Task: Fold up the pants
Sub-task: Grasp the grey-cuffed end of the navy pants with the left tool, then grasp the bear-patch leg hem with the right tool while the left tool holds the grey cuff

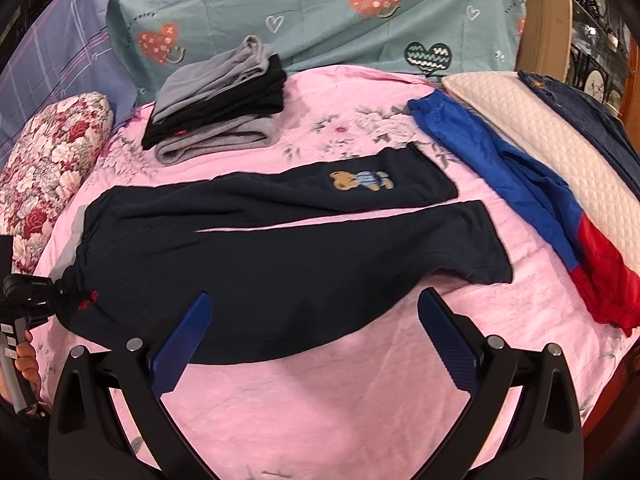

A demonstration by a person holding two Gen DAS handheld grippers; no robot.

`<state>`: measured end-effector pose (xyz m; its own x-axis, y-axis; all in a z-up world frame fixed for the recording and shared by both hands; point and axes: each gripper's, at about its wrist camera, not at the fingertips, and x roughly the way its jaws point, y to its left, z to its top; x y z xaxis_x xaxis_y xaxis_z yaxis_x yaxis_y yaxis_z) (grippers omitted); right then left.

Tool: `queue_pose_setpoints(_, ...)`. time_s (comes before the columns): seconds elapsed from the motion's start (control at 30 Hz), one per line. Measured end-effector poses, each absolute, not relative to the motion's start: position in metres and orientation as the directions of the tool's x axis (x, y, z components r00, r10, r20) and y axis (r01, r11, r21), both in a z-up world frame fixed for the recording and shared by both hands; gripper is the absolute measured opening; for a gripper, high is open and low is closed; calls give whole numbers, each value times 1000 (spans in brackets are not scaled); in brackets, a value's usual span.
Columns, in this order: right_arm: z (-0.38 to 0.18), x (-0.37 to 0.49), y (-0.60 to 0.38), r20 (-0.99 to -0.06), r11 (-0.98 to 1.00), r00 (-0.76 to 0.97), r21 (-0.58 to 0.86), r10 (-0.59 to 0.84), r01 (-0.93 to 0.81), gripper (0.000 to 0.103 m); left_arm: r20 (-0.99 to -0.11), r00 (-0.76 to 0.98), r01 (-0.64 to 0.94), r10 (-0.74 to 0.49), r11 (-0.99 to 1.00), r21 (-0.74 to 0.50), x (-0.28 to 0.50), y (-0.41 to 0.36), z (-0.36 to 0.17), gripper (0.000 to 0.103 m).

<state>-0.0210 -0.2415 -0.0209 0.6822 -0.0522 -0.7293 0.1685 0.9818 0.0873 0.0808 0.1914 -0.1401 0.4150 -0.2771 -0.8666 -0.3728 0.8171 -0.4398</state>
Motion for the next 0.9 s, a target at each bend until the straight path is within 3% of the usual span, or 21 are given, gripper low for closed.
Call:
queue_pose_setpoints(0.27, -8, -25, -363, -761, 926, 628, 100, -165, 364, 102, -808, 548, -473, -215, 717, -512, 46, 249, -125, 6)
queue_pose_setpoints(0.33, -19, -18, -398, -802, 897, 581, 146, -139, 416, 102, -823, 514, -445, -243, 744, -498, 48, 249, -130, 6)
queue_pose_setpoints(0.5, -69, 3, -458, -869, 787, 482, 374, 112, 491, 102, -836, 503, -437, -218, 770, -464, 51, 246, -135, 6)
queue_pose_setpoints(0.7, -104, 24, -455, -906, 819, 407, 316, 112, 479, 101, -844, 491, -432, -213, 782, -449, 52, 244, -136, 7)
queue_pose_setpoints(0.73, -112, 30, -453, -911, 822, 395, 313, 118, 477, 94, -846, 490, -433, -211, 783, -446, 49, 245, -137, 7)
queue_pose_setpoints(0.8, -115, 35, -448, -913, 839, 399, 278, 80, 468, 67, -849, 488, -437, -202, 786, -438, 51, 243, -138, 7)
queue_pose_setpoints(0.83, -113, 36, -444, -917, 856, 399, 227, 26, 465, 36, -851, 486, -438, -197, 788, -433, 51, 242, -138, 7)
queue_pose_setpoints(0.87, -111, 36, -444, -914, 862, 406, 209, 5, 461, 17, -851, 488, -439, -192, 789, -430, 51, 242, -138, 7)
queue_pose_setpoints(0.9, -109, 32, -449, -894, 840, 441, 301, 83, 451, 12, -851, 490, -441, -189, 788, -429, 51, 242, -138, 7)
